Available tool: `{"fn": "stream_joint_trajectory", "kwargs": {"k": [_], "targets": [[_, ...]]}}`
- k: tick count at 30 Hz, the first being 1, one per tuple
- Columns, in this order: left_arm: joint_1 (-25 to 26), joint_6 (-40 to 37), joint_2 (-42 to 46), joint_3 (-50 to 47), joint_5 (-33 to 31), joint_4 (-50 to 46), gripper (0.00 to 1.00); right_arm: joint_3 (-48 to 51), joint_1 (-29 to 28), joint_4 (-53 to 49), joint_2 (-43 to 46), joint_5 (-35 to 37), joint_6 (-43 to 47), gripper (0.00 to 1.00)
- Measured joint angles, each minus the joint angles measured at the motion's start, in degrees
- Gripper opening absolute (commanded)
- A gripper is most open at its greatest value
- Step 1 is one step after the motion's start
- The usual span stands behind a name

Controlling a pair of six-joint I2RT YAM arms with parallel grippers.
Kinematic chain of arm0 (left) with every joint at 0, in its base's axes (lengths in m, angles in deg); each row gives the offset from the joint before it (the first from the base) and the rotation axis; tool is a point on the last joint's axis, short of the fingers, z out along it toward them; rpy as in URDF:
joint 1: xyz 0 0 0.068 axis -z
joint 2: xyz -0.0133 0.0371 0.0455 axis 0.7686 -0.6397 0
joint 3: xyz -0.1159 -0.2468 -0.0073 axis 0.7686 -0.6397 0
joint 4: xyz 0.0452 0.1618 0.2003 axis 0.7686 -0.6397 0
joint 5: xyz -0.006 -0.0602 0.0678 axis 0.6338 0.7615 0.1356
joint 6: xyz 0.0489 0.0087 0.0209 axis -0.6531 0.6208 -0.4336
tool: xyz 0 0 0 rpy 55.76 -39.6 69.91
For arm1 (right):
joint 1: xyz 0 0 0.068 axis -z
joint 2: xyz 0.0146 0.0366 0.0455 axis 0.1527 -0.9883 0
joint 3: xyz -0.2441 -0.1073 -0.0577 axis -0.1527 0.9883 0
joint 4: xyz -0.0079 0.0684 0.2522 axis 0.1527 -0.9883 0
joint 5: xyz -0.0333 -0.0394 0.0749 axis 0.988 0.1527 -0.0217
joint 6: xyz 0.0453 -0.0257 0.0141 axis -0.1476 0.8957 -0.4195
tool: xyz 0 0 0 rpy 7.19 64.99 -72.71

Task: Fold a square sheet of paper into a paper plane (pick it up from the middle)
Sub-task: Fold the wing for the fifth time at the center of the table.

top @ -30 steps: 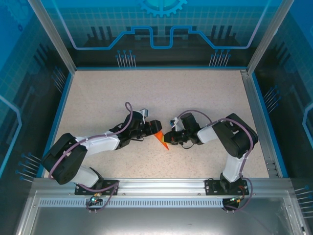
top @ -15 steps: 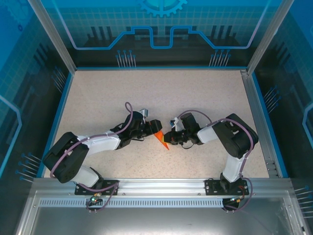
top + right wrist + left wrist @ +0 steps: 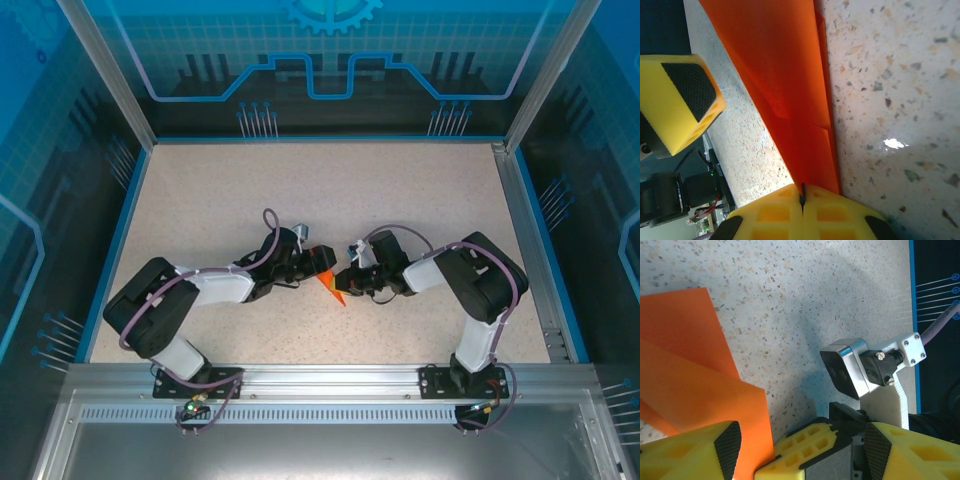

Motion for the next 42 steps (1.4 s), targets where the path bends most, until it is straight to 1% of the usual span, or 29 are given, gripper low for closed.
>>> {"fn": "stream_joint_trajectory", "kwargs": {"k": [9,18,25,33,38,42], "targets": [[0.0,0.22,-1.75,0.2,2.84,5.33,0.72,-0.02,0.0,0.0,-0.02,0.0,-0.04,0.04],[-0.13,0.17,-6.32,2.6,1.95,5.14,0.71,-0.02,0.0,0.0,-0.02,-0.02,-0.2,0.04],[-1.46,0.17,-9.4,3.1,1.09,4.94,0.69,0.0,0.0,0.02,-0.02,0.0,-0.24,0.05],[-1.77,0.37,-10.12,3.34,1.09,5.53,0.67,0.0,0.0,-0.02,0.02,0.0,-0.44,0.07],[-1.99,1.2,-10.34,3.34,1.11,5.79,0.66,0.0,-0.02,-0.55,0.52,0.39,-0.61,0.12],[-2.05,1.36,-10.49,3.34,1.11,6.1,0.65,-0.02,-0.35,-1.46,1.22,1.49,-0.35,0.12]]}}
